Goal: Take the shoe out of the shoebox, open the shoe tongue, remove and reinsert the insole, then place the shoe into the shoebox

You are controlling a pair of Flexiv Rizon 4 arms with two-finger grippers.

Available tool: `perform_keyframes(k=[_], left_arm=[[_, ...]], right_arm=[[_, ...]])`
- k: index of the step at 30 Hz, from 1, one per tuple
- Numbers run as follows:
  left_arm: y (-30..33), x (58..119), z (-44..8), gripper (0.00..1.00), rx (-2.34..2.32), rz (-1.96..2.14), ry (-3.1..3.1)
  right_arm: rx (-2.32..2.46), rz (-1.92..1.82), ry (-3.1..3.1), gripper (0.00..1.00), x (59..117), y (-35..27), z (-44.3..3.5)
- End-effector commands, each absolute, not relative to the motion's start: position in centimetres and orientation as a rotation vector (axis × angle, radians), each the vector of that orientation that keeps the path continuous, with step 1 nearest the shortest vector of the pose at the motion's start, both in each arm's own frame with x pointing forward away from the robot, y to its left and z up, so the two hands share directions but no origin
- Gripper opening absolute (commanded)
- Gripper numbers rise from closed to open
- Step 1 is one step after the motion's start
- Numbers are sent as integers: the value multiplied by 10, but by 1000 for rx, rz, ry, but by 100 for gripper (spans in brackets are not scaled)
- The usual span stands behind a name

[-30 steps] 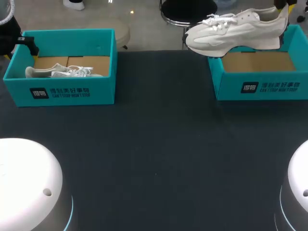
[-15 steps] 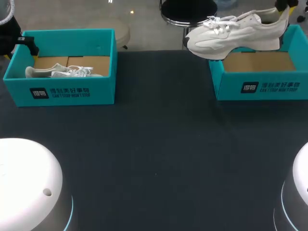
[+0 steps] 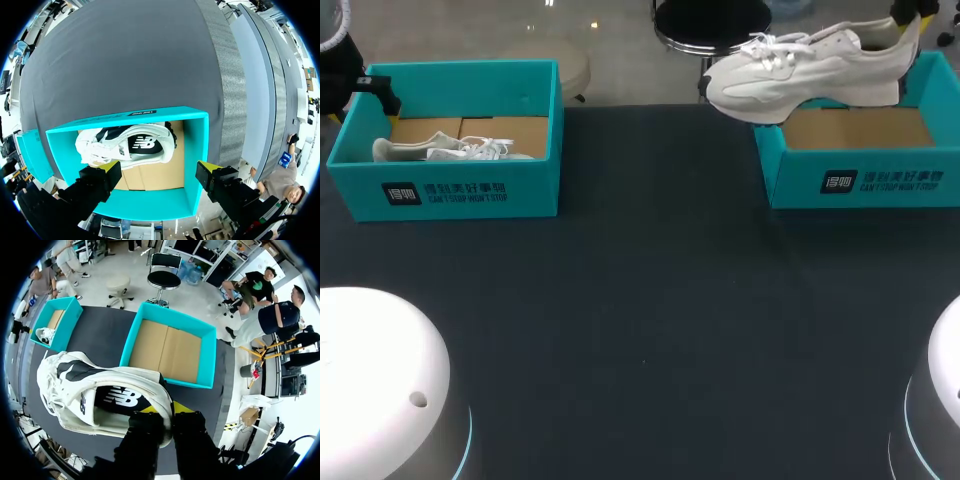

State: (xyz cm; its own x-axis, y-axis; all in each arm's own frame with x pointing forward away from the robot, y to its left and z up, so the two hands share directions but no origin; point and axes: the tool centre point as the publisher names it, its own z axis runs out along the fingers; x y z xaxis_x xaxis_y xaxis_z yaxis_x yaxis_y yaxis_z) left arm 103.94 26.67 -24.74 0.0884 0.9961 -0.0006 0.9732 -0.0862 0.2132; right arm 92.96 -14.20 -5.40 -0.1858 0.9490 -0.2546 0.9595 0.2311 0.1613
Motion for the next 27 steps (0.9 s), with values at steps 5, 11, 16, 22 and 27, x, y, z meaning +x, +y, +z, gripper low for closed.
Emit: perform_keyframes(k=[5, 11, 16, 22, 27], left_arm=[[267, 1039, -247, 100, 2195, 220, 2008], [267, 1039, -247, 100, 2195, 220, 2008], [267, 1039, -247, 100, 2195, 220, 2008], [267, 1039, -247, 100, 2195, 220, 2008], [267, 1039, -247, 100, 2195, 220, 2008]], right_arm=[[1775, -43, 2207, 0, 889, -111, -61], [1758, -32, 2257, 0, 856, -75, -69], [1724, -40, 2319, 0, 832, -42, -78], [1745, -43, 2339, 0, 815, -15, -89], [1800, -31, 2355, 0, 804, -3, -97]])
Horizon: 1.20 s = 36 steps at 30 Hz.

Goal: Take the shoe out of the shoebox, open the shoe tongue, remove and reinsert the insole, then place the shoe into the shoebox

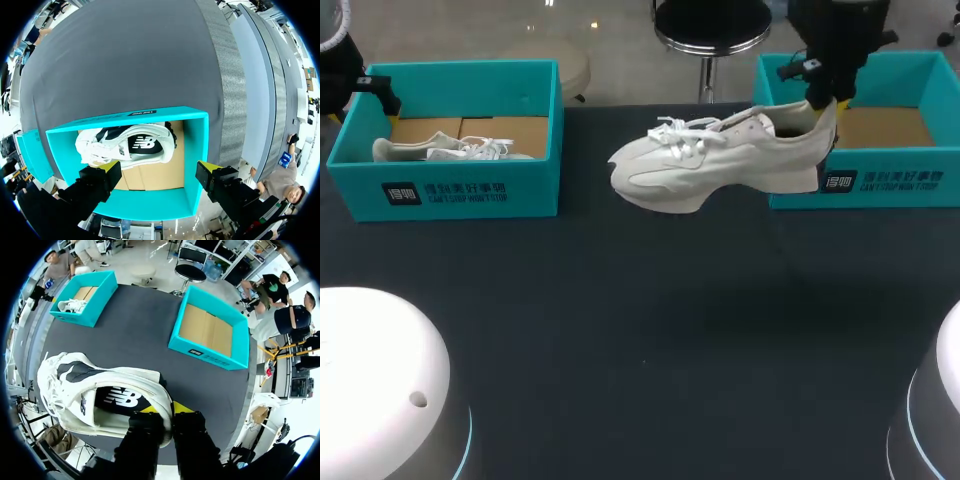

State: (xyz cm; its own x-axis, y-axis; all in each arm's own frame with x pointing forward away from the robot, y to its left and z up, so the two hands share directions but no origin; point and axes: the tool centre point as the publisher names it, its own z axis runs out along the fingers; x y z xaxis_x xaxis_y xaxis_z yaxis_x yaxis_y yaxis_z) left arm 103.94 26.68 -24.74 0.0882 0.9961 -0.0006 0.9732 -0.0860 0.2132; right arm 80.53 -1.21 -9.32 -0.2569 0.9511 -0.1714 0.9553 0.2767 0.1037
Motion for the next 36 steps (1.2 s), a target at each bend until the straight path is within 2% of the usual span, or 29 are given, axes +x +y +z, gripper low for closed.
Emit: perform_keyframes(k=[1, 31, 36], left_arm=[[267, 1039, -247, 100, 2195, 220, 2008], [267, 1039, -247, 100, 2195, 220, 2008], [267, 1039, -247, 100, 2195, 220, 2008]], right_arm=[[1806, -53, 2348, 0, 801, -1, -98], [1828, -64, 2362, 0, 791, 13, -105], [1865, -89, 2369, 0, 790, 18, -125]])
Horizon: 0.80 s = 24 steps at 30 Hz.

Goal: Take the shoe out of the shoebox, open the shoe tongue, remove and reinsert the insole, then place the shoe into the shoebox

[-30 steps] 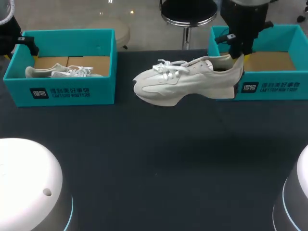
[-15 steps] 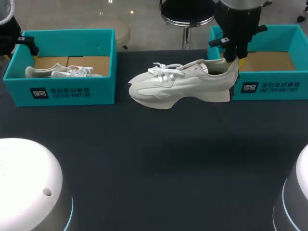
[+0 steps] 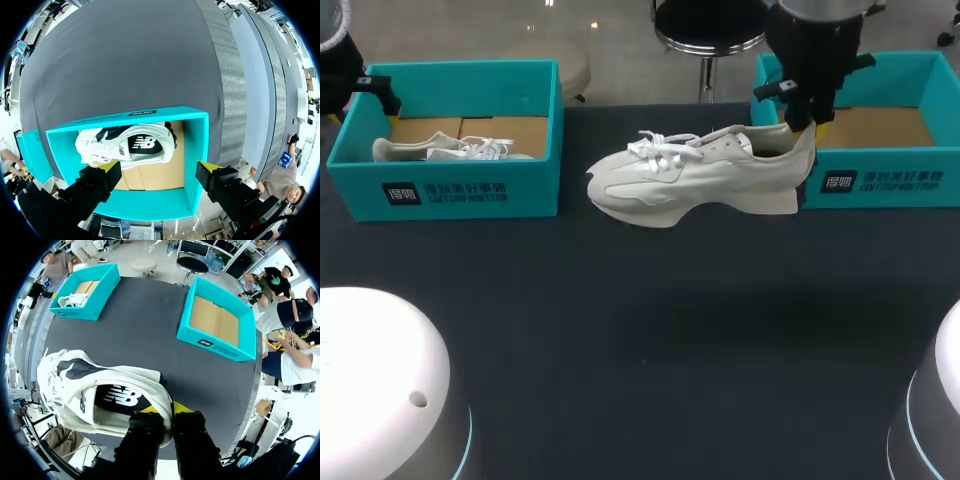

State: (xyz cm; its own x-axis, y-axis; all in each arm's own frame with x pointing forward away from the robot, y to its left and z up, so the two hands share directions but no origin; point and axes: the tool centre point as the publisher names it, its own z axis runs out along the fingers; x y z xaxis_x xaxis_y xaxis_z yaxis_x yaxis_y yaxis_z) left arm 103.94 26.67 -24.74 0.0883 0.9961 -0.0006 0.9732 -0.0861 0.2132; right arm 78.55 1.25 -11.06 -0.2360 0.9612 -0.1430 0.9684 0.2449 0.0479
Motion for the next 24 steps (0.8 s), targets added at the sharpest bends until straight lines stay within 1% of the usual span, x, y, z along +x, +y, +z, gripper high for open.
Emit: perform_keyframes(k=[1, 9, 12, 24], left_arm=[[267, 1039, -247, 100, 2195, 220, 2008], [267, 1039, -247, 100, 2195, 220, 2008], [267, 1039, -247, 100, 2195, 220, 2008], [267, 1039, -247, 100, 2195, 220, 2008]], right_arm=[[1872, -95, 2372, 0, 790, 20, -131], [1873, -36, 2419, 0, 791, 33, -195], [1868, -42, 2425, 0, 790, 36, -221], [1896, -92, 2408, 0, 778, 41, -304]])
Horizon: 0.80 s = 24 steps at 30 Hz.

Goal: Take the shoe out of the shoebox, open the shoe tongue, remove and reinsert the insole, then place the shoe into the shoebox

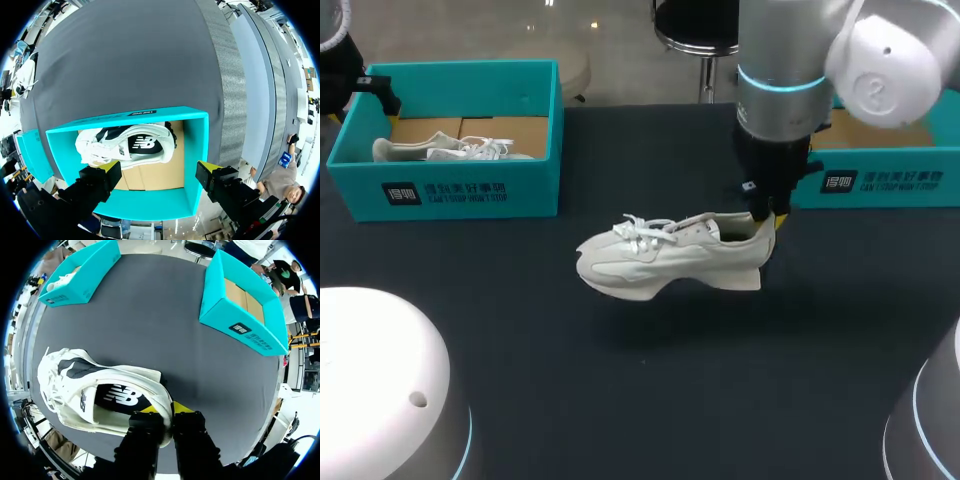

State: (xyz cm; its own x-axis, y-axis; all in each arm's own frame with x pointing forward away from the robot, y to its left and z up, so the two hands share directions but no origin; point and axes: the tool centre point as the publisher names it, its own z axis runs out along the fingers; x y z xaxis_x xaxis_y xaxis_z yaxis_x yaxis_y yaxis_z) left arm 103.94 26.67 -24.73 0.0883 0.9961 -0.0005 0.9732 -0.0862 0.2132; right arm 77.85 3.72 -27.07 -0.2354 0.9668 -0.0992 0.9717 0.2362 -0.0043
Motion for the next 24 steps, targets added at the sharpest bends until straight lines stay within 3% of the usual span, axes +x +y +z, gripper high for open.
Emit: perform_keyframes(k=[1, 24], left_arm=[[267, 1039, -247, 100, 2195, 220, 2008], [267, 1039, -247, 100, 2195, 220, 2008]], right_arm=[[1890, -91, 2408, 0, 777, 43, -309], [1866, -176, 2394, 0, 754, 63, -375]])
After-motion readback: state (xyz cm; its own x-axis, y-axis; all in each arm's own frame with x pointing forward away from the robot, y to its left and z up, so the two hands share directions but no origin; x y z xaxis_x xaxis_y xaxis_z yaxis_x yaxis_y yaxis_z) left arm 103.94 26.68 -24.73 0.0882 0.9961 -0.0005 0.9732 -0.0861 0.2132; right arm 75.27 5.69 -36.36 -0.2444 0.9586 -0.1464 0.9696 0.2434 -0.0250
